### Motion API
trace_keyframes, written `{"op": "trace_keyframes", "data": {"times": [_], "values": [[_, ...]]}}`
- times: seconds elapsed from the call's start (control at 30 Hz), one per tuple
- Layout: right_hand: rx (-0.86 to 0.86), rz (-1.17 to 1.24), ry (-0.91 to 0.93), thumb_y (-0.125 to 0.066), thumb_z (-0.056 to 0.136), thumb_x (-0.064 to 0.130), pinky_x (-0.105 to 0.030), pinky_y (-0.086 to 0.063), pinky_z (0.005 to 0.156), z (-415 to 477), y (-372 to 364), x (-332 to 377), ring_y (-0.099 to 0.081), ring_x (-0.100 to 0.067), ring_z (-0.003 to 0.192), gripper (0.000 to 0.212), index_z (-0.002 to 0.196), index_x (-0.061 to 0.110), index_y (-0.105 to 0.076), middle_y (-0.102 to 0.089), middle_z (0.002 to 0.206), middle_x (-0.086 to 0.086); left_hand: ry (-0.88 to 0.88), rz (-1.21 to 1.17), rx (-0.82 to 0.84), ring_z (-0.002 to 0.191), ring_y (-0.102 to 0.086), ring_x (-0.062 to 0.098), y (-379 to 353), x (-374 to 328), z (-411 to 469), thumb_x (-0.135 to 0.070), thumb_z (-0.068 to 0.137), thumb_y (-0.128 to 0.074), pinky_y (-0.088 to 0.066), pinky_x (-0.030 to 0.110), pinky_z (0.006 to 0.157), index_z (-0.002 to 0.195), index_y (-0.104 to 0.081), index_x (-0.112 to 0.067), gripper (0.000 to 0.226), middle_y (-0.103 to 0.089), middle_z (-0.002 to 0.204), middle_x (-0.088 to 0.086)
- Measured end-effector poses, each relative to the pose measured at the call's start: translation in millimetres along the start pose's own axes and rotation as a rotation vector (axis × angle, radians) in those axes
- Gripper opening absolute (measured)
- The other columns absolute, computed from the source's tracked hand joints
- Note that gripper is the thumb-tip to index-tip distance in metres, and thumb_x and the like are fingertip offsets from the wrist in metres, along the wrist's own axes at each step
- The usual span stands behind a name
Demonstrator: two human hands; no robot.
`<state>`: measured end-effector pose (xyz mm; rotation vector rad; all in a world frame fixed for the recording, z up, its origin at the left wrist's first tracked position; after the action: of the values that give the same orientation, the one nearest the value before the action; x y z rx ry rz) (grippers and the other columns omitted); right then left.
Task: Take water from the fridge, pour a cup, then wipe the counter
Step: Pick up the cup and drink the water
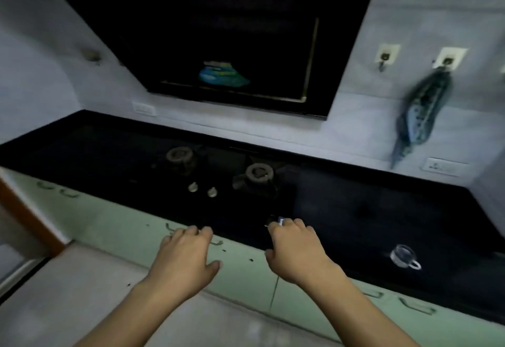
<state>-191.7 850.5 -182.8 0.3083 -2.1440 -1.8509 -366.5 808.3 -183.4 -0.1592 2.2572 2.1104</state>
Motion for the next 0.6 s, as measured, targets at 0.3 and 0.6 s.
{"op": "trace_keyframes", "data": {"times": [0.3,0.6], "values": [[-0.031,0.059,-0.322,-0.056,0.093,0.038,-0.039,-0.042,0.088,23,-9,-128,-0.051,-0.030,0.111,0.030,0.115,0.017,-0.052,-0.058,0.116,-0.008,-0.339,-0.007,0.056,0.111,-0.051,0.020,-30,-109,124,-0.058,0.085,-0.057,-0.041,0.035,0.091,0.119,-0.048,-0.030,0.045,-0.056,0.116,-0.005],[-0.047,0.186,-0.691,-0.058,0.090,0.038,-0.037,-0.044,0.086,-26,-42,-263,-0.054,-0.028,0.111,0.028,0.109,0.018,-0.053,-0.059,0.114,-0.005,-0.669,-0.056,0.109,0.103,-0.054,0.018,-71,-252,179,-0.057,0.086,-0.061,-0.044,0.031,0.086,0.113,-0.051,-0.026,0.042,-0.058,0.111,-0.006]]}}
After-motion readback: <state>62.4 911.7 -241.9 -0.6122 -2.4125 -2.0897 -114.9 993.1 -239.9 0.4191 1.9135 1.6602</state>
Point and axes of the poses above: each hand's wrist, its own z-axis towards the middle knuckle, its own y-axis out of the back of the hand, x = y × z, the point moved 9 cm from there along z, towards the middle knuckle
